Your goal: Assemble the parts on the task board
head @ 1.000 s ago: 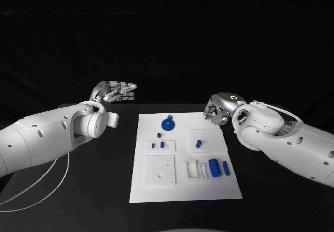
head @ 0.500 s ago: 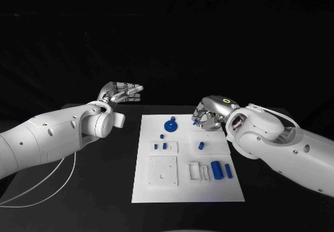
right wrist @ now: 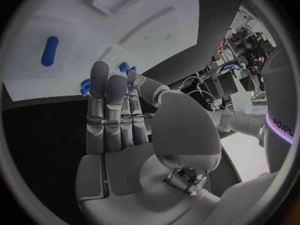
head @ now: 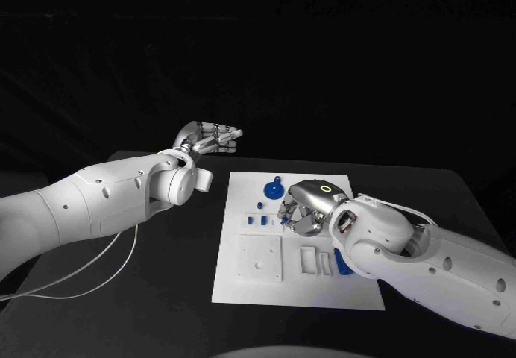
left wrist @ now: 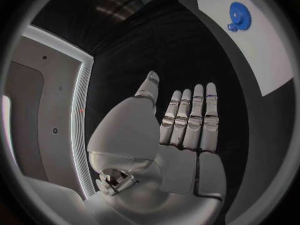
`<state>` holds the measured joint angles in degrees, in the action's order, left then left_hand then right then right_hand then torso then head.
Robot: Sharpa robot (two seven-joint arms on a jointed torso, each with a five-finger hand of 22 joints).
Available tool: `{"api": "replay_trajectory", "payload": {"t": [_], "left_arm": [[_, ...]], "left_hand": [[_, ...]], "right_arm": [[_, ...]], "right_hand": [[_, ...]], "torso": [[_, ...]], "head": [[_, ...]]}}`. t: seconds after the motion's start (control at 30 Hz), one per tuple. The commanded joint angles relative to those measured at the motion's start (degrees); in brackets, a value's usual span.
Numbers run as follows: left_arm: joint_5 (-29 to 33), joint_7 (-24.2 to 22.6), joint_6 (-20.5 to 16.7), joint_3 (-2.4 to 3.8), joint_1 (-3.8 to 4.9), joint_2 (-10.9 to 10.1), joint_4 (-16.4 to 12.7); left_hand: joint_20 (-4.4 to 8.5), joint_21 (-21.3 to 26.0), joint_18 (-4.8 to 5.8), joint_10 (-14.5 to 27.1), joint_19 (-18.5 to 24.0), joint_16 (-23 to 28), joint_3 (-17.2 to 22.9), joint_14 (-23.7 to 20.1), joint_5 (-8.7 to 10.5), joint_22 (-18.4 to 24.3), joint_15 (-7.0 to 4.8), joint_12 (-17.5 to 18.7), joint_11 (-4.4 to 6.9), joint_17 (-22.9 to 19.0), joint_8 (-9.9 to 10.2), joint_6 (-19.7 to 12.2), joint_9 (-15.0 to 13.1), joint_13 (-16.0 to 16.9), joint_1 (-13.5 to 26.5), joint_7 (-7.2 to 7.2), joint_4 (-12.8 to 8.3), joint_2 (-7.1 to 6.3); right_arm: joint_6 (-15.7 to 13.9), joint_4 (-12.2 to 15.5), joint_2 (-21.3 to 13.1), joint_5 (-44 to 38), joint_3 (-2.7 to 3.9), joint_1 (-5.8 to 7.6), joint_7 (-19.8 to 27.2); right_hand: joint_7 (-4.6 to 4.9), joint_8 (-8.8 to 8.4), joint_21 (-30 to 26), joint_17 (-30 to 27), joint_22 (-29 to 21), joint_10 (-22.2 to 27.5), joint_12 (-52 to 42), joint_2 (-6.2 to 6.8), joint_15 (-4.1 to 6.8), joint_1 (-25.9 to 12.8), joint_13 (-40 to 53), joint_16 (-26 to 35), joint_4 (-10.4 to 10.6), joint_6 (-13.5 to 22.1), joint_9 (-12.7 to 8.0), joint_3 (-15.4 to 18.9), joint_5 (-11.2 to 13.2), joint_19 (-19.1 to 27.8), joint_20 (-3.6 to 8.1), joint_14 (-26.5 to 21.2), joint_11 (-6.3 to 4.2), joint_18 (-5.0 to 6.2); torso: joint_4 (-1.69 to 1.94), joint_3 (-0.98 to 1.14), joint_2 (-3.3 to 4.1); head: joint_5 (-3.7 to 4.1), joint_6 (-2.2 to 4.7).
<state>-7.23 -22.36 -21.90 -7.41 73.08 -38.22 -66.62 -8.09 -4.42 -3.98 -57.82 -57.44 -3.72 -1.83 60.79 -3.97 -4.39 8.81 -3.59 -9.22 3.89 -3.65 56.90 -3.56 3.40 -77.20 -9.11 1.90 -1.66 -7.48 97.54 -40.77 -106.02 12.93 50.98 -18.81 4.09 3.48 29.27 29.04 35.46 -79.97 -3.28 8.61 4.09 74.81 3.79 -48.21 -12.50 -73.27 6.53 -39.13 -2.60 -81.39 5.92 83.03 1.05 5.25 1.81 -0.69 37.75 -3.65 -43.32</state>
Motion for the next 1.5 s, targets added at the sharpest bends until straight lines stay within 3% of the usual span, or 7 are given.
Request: {"api": "replay_trajectory", "payload": {"t": [0.03, 0.17, 0.33, 0.53, 1.1, 1.5], "left_arm": [[-1.30, -0.22, -0.28, -0.03, 0.01, 0.28, -0.03], [-1.59, -0.17, -0.21, -0.12, 0.00, 0.53, -0.02], [-1.63, -0.05, -0.13, -0.18, 0.00, 0.60, -0.05], [-1.61, 0.03, -0.04, -0.23, -0.01, 0.59, -0.14], [-1.58, 0.25, 0.25, -0.26, -0.05, 0.49, -0.12], [-1.56, 0.36, 0.49, -0.27, -0.07, 0.52, -0.06]], "left_hand": [[-0.10, -0.03, -0.28, -0.20, 0.23, 0.19, -0.20, -0.38, -0.20, 0.10, 0.17, -0.22, -0.20, -0.06, -0.12, -0.07, -0.03, -0.04, 0.22, 0.06, -0.05, 0.53], [-0.10, -0.03, -0.28, -0.20, 0.23, 0.19, -0.20, -0.38, -0.20, 0.10, 0.17, -0.22, -0.20, -0.06, -0.12, -0.07, -0.03, -0.04, 0.22, 0.06, -0.05, 0.53], [-0.13, -0.04, -0.32, -0.19, 0.23, 0.19, -0.27, -0.46, -0.22, 0.09, 0.18, -0.22, -0.22, -0.06, -0.01, -0.69, 0.01, -0.04, 0.25, -0.03, -0.06, 0.61], [-0.14, -0.04, -0.33, -0.18, 0.24, 0.18, -0.28, -0.46, -0.21, 0.09, 0.20, -0.23, -0.22, -0.05, -0.09, -0.45, -0.02, -0.04, 0.26, -0.01, -0.05, 0.65], [-0.15, -0.07, -0.42, -0.13, 0.15, 0.19, -0.38, -0.51, -0.22, 0.08, 0.21, -0.22, -0.23, -0.06, -0.07, -0.47, -0.02, -0.04, 0.29, -0.02, -0.04, 0.82], [-0.18, -0.08, -0.46, -0.08, 0.11, 0.18, -0.39, -0.54, -0.22, 0.08, 0.22, -0.22, -0.25, -0.05, -0.06, -0.81, 0.00, -0.05, 0.31, -0.06, -0.01, 0.80]], "right_arm": [[-0.81, -0.20, 0.61, -3.23, -0.52, -0.70, 0.90], [-1.14, -0.81, 1.69, -4.06, -1.32, -2.01, 1.06], [-1.54, -1.61, 2.67, -4.47, -1.65, -3.26, 1.17], [-1.82, -1.92, 3.16, -4.67, -1.78, -4.52, 1.46], [-0.63, -1.74, 2.96, -4.55, -1.82, -5.62, 1.74], [-1.66, -2.22, 2.89, -5.66, -1.82, -5.83, 0.79]], "right_hand": [[0.03, 0.19, -0.27, 0.06, 0.05, -0.51, -0.19, -0.54, 0.36, -0.07, 0.01, 0.32, -0.18, -0.36, 0.06, -0.02, -0.30, -0.21, -0.07, -0.12, -0.26, 0.60], [0.01, 0.20, -0.41, 0.07, 0.27, -0.55, -0.19, -0.51, 0.35, -0.13, 0.01, 0.29, -0.23, -0.39, 0.09, -0.04, -0.30, -0.26, -0.04, -0.09, -0.26, 0.60], [0.01, 0.20, -0.54, 0.09, 0.46, -0.58, -0.18, -0.53, 0.37, -0.19, 0.00, 0.24, -0.28, -0.40, 0.12, -0.13, -0.31, -0.33, -0.02, -0.07, -0.27, 0.61], [0.00, 0.20, -0.61, 0.08, 0.57, -0.59, -0.19, -0.52, 0.36, -0.21, 0.01, 0.24, -0.31, -0.40, 0.14, -0.20, -0.32, -0.36, -0.04, -0.10, -0.27, 0.60], [0.00, 0.19, -0.81, 0.04, 0.96, -0.63, -0.20, -0.48, 0.35, -0.31, 0.03, 0.21, -0.38, -0.42, 0.23, -0.33, -0.38, -0.41, -0.05, -0.11, -0.27, 0.62], [-0.02, 0.19, -0.96, 0.04, 1.35, -0.68, -0.20, -0.40, 0.36, -0.39, 0.05, 0.12, -0.44, -0.45, 0.32, -0.47, -0.44, -0.43, -0.05, -0.11, -0.28, 0.64]], "torso": [[0.02, -0.01, -0.07], [-0.02, 0.05, -0.05], [-0.04, 0.12, -0.01], [-0.02, -0.04, -0.06], [-0.02, -0.08, -0.10], [-0.01, -0.03, -0.07]], "head": [[-0.55, -0.51], [-0.98, -1.02], [-1.65, -1.49], [-1.95, -1.82], [-2.26, -2.53], [-2.18, -2.45]]}}
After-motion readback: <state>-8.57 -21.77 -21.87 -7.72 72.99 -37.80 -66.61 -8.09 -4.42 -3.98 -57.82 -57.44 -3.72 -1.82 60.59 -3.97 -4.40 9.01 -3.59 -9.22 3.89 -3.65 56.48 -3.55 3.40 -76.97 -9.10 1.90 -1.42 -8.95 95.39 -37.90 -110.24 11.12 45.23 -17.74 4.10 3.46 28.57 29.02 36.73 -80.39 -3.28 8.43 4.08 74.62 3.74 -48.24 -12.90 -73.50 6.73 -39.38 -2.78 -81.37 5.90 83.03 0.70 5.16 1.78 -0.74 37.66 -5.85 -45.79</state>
